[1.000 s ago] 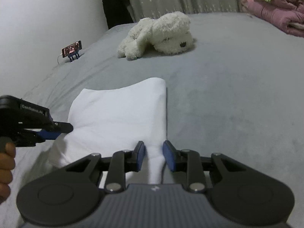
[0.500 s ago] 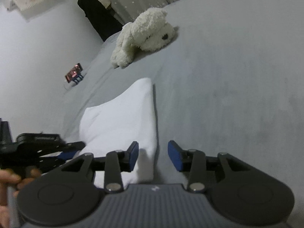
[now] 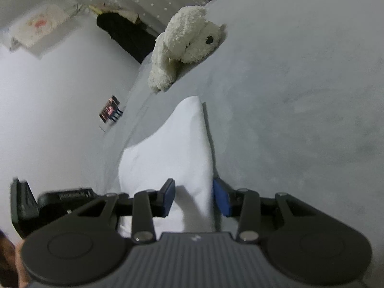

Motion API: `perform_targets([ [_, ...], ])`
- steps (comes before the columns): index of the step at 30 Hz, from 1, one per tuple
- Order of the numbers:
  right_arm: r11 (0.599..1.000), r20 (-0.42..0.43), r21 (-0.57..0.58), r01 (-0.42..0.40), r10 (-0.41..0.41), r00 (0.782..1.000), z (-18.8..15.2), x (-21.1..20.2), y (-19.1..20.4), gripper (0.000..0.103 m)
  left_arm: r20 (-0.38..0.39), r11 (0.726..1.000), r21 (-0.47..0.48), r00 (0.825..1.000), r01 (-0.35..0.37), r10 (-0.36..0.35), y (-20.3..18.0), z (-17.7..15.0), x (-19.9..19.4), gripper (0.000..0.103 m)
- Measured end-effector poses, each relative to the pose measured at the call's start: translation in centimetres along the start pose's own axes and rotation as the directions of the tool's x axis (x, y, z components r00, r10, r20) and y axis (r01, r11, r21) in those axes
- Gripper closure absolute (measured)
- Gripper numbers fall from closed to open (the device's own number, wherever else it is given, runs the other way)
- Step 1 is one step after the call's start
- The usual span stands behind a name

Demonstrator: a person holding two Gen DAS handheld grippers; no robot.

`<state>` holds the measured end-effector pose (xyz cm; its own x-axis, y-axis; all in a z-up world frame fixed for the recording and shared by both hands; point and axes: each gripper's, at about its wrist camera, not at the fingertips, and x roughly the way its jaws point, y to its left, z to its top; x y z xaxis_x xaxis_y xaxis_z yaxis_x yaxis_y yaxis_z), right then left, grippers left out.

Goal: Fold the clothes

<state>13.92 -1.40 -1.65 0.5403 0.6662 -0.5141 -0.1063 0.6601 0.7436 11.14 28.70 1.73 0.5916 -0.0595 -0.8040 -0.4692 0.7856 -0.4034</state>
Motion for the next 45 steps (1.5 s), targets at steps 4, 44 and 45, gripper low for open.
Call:
perform_targets([
  [4,1.0,-0.004,-0.016,-0.004,0.004,1.0,0.2,1.0,0.5,0.067,-0.003,1.0,-0.001,1.0,0.004,-0.004,0.1,0.0,0.0,0.081],
  [44,0.92,0.046,-0.102,0.379,-0.377,0.925,0.8,-19.1,-2.1,0.089,-0.345,0.942,0.162,0.911,0.294,-0.226,-14.2,-12.0,0.6,0.081],
  [45,0.919,0.04,-0.089,0.385,-0.383,0.923,0.5,-20.4,-2.6,0.089,-0.346,0.94,0.176,0.912,0.294,-0.22,-14.8,-13.0,0.2,0.081],
])
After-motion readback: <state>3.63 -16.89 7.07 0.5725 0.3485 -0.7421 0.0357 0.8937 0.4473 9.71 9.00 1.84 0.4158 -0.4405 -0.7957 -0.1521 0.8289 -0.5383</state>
